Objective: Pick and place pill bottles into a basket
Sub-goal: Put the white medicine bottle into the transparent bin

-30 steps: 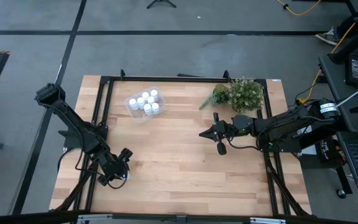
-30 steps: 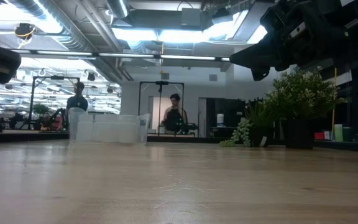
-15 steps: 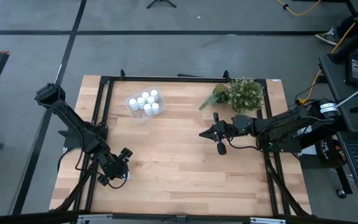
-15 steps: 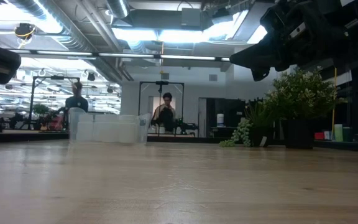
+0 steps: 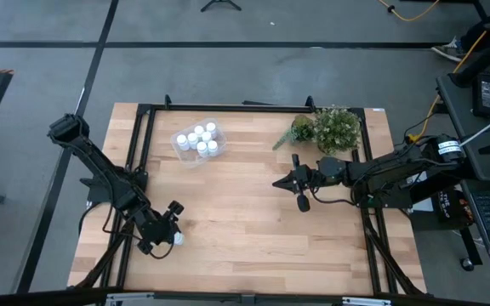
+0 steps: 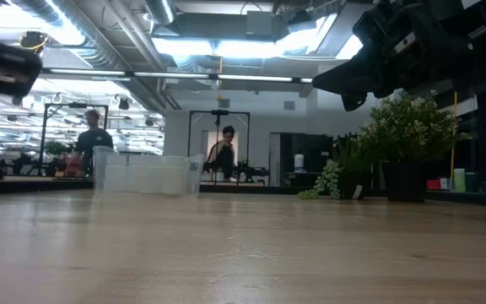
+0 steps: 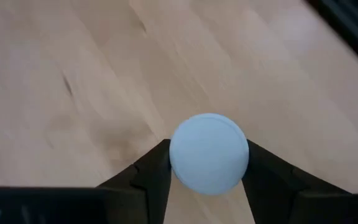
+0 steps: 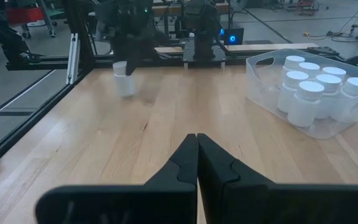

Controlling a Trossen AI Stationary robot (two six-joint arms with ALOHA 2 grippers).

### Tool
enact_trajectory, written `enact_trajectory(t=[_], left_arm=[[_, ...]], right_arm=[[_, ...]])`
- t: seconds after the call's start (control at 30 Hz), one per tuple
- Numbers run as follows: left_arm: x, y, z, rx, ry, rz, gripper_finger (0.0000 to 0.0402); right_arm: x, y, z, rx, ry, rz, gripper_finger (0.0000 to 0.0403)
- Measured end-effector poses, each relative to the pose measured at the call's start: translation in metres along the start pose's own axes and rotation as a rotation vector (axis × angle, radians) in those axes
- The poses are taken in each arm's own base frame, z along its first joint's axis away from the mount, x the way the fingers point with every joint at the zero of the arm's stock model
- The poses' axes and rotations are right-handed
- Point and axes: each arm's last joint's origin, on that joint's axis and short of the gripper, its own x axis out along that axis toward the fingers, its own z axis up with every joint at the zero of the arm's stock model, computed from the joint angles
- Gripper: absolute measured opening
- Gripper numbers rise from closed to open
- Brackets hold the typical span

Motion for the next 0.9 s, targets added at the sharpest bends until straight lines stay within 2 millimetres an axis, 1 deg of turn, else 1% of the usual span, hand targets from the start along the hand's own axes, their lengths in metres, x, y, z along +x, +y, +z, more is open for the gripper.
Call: enact_trajectory(t=[0.07,0.23,0.33,0.5,0.7,0.9], left_arm=[[-0.004,0.0,0.007,-0.003,-0.017,0.017,0.0155],[-0.012,0.0,0.016,-0.014,-0.018,0.049,0.0155],[-0.016,0.005,0.018,-0.108,0.017,0.101,0.0155],[-0.025,0.021,0.021,-0.323,0.082,0.19,0.0155],[-0.034,0.045,0.026,-0.47,0.121,0.267,0.0155],[-0.052,0.075,0.036,-0.611,0.134,0.353,0.0155]], right_arm=[[0.0,0.0,0.0,0.0,0.0,0.0,0.0003],[0.0,0.0,0.0,0.0,0.0,0.0,0.0003],[0.0,0.0,0.0,0.0,0.0,0.0,0.0003],[0.0,0.0,0.0,0.0,0.0,0.0,0.0003],[0.0,0.0,0.0,-0.005,0.002,0.0,0.0003],[0.0,0.0,0.001,-0.006,-0.008,-0.004,0.0003]])
